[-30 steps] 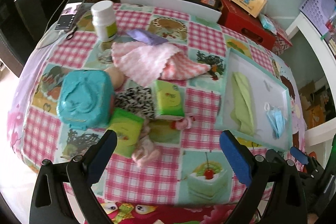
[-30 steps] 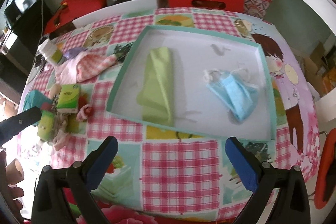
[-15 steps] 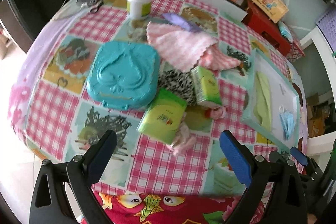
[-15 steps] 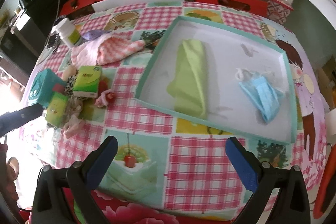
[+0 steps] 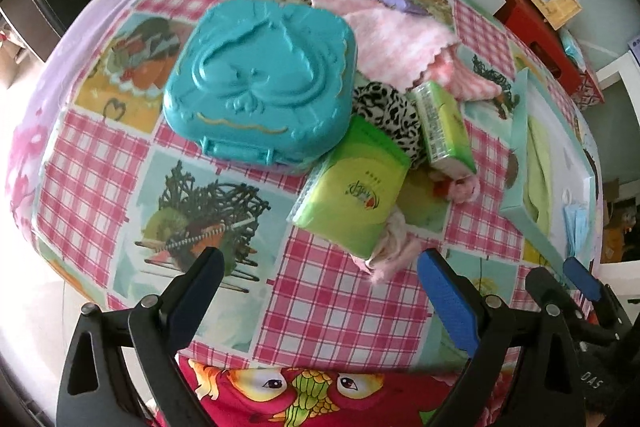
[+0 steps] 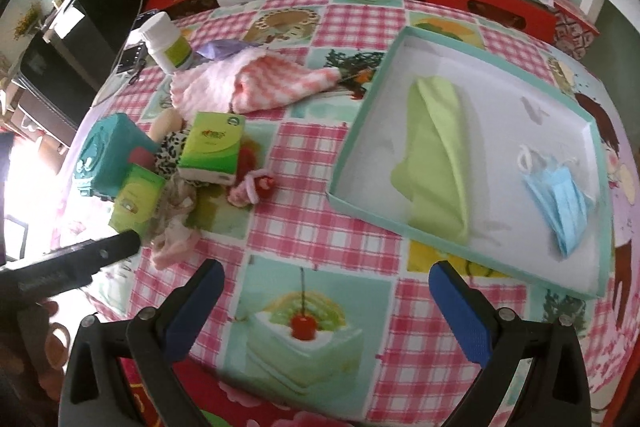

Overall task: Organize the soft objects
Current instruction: 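Close right gripper on the pink floral cloth while left tool approaches the green tissue pack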

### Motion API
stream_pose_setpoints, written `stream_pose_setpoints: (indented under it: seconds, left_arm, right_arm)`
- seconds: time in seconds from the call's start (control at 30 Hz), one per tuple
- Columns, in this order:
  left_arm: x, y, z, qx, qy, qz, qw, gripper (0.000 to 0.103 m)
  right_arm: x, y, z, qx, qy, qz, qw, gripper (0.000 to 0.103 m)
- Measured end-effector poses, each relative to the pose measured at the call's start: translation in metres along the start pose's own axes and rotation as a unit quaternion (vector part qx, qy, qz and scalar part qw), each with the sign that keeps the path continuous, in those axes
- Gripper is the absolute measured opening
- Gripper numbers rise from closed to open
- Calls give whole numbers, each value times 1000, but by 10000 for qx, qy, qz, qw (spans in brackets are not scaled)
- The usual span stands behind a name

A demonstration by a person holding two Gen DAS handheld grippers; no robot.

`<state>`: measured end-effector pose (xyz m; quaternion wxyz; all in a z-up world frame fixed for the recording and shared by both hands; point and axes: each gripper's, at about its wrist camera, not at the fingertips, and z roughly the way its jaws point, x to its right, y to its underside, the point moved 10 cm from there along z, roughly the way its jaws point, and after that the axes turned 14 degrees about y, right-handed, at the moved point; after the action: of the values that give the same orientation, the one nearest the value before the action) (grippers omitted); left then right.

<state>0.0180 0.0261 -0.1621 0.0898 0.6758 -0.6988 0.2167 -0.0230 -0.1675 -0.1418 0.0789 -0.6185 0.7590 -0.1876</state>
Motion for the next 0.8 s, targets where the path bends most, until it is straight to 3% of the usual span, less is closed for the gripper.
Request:
stream_pose_setpoints:
  seconds: [0.33, 0.8]
  left_arm:
    - [-1, -8, -6, 163, 77, 112, 9998, 97]
    - [-28, -14, -21, 206, 341, -231, 9989, 96]
  right_arm:
    - [-25, -18, -3, 150, -321, -92, 9993, 102]
    - [-79, -6, 6, 13, -677, -770, 9947, 90]
